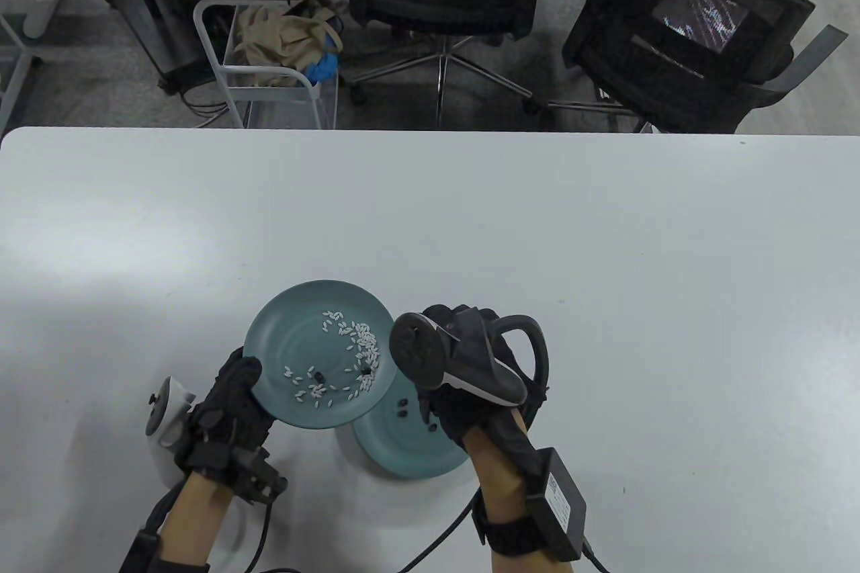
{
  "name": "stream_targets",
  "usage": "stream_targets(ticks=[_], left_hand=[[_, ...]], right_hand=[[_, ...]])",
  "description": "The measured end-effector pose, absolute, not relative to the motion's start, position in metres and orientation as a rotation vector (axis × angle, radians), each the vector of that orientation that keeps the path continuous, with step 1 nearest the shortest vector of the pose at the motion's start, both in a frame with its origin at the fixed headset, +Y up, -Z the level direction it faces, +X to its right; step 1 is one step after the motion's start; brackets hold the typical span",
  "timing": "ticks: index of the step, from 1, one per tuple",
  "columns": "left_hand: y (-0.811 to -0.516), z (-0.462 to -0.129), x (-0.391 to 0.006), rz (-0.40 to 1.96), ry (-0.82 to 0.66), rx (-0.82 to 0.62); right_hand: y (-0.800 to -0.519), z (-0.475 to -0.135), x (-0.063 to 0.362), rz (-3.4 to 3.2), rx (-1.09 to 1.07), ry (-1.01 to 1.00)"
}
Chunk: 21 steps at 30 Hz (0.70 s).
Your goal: Pick coffee beans with hand pinch into plate
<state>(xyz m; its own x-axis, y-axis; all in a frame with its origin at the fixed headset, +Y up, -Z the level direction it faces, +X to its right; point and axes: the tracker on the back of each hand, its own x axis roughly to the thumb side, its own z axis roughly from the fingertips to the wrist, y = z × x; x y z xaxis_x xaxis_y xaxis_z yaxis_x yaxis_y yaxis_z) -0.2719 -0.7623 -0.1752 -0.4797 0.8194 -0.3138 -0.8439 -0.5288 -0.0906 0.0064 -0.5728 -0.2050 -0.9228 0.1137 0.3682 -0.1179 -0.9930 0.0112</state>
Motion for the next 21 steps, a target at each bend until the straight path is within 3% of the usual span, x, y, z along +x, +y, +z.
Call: stream_targets(ticks=[12,21], left_hand=[[-0.762,-0.175,-0.268,2.1,0.058,-0.413],[-0.762,-0.176,-0.267,2.102,0.049,-0.415]], right_hand=[[-0.573,-0.192,-0.026,2.869,0.747,-0.303],[-0.599,-0.189,-0.058,2.95,0.889,-0.241]])
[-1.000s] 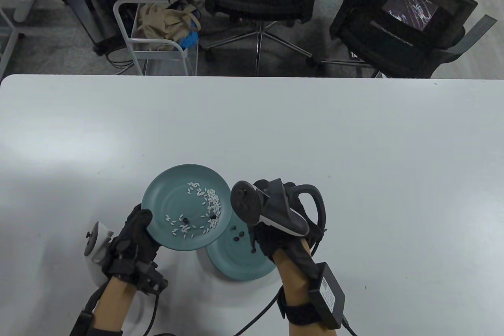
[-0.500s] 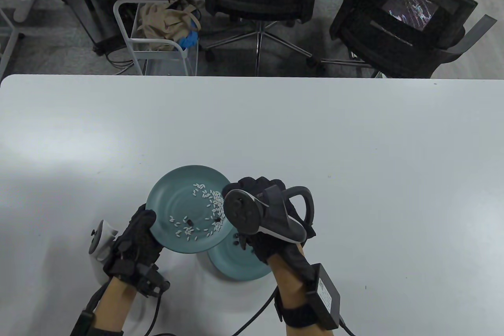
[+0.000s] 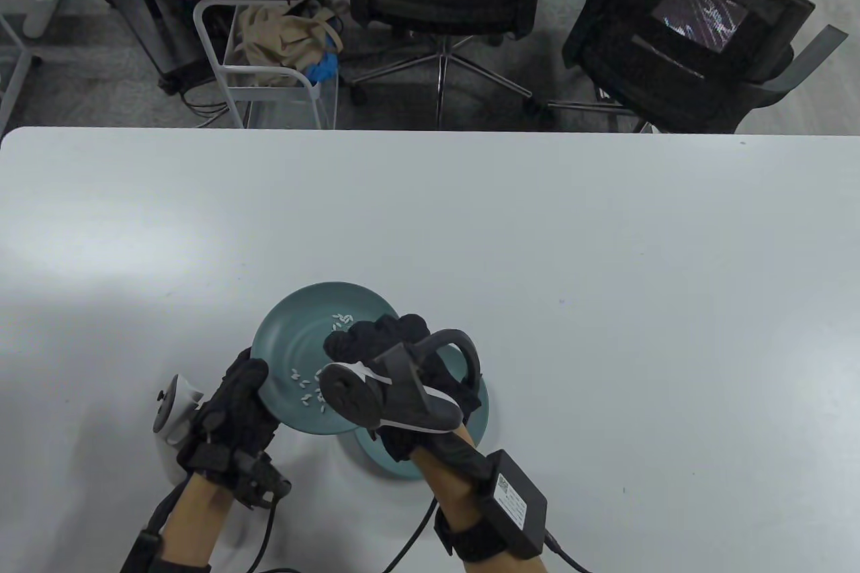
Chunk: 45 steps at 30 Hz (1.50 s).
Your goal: Pick coffee beans with hand pinch into plate
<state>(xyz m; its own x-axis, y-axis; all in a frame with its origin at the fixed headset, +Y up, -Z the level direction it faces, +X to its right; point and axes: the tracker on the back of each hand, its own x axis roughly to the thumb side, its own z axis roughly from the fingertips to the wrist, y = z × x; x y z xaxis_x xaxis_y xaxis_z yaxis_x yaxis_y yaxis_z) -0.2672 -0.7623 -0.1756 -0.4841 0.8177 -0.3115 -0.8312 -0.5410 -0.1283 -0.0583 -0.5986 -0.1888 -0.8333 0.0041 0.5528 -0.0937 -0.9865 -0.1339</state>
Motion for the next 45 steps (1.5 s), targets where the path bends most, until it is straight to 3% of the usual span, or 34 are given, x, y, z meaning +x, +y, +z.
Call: stream_targets(ticks=[10,26,39,45], left_hand=[[-0.763,-0.175,-0.265,2.09,0.046,-0.418],[-0.766,-0.174,-0.261,2.084,0.053,-0.423],[-0.758,-0.175,-0.269,2.105,0.03,-0.374],[-0.757,-0.175,-0.272,2.113,0.037,-0.36]], right_hand=[[-0.619,-0.18,-0.089,3.036,1.017,-0.221],[-0.632,-0.188,-0.094,3.05,1.013,-0.099],[-0.583,-0.177,-0.045,2.82,0.797,-0.458],[-0.578,-0.173,-0.003,2.874,0.635,-0.575]])
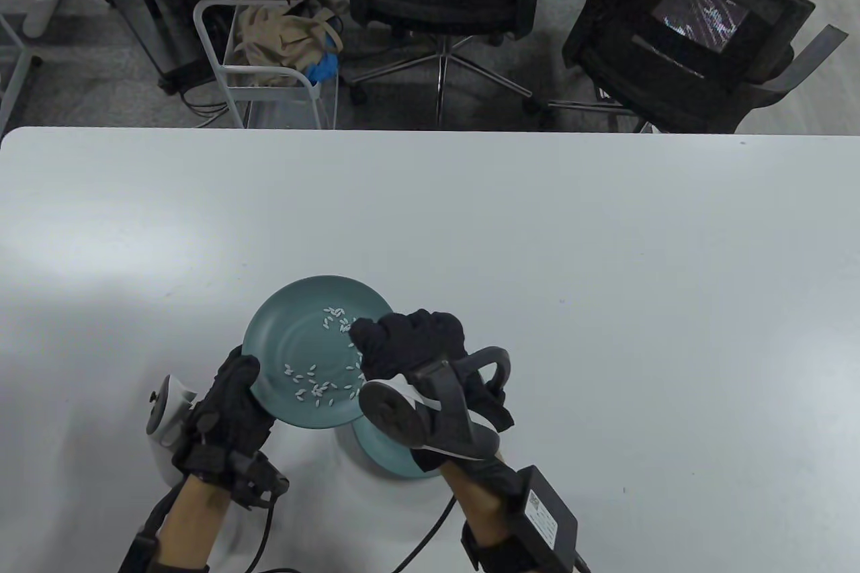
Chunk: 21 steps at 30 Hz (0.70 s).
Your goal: Pick coffee beans with hand pinch into plate
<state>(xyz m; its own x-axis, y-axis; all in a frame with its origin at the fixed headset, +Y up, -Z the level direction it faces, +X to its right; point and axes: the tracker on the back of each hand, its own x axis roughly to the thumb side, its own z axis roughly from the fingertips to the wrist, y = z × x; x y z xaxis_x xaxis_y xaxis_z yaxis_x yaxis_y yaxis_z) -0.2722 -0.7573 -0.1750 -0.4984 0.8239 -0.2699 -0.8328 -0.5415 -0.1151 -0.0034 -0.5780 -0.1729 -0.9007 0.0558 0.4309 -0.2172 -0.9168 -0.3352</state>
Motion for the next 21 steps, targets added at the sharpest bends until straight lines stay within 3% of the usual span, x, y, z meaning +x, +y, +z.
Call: stream_targets(ticks=[9,21], left_hand=[[-0.758,-0.175,-0.277,2.119,0.06,-0.338],[-0.759,-0.174,-0.279,2.134,0.087,-0.332]], right_hand=[[-0.612,-0.175,0.034,2.884,0.489,-0.557],[-0.659,-0.176,0.034,2.956,0.525,-0.367]])
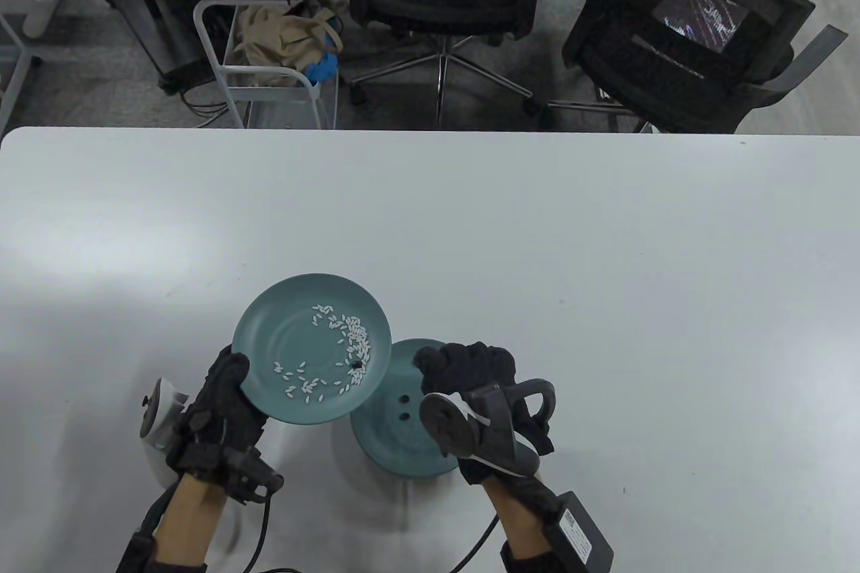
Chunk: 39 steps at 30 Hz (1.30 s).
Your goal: Pick coffee beans with hand pinch into plate
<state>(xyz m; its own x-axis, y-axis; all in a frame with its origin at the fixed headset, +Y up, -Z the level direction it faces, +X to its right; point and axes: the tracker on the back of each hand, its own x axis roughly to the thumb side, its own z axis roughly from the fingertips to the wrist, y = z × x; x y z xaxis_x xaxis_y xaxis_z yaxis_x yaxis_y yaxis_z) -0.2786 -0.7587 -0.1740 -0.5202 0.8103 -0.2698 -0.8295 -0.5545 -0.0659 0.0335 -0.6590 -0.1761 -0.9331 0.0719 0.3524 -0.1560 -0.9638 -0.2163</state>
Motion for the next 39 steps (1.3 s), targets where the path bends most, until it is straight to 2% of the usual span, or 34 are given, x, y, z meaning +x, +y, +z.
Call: stream_targets(ticks=[6,13,39], left_hand=[[-0.759,-0.174,-0.278,2.135,0.091,-0.337],[-0.759,-0.173,-0.278,2.138,0.094,-0.339],[-0.76,-0.173,-0.277,2.134,0.098,-0.346]], right_hand=[[-0.674,-0.179,0.031,2.963,0.578,-0.24],[-0.682,-0.179,0.023,2.999,0.643,-0.19],[-0.689,-0.179,0.013,3.101,0.758,-0.059]])
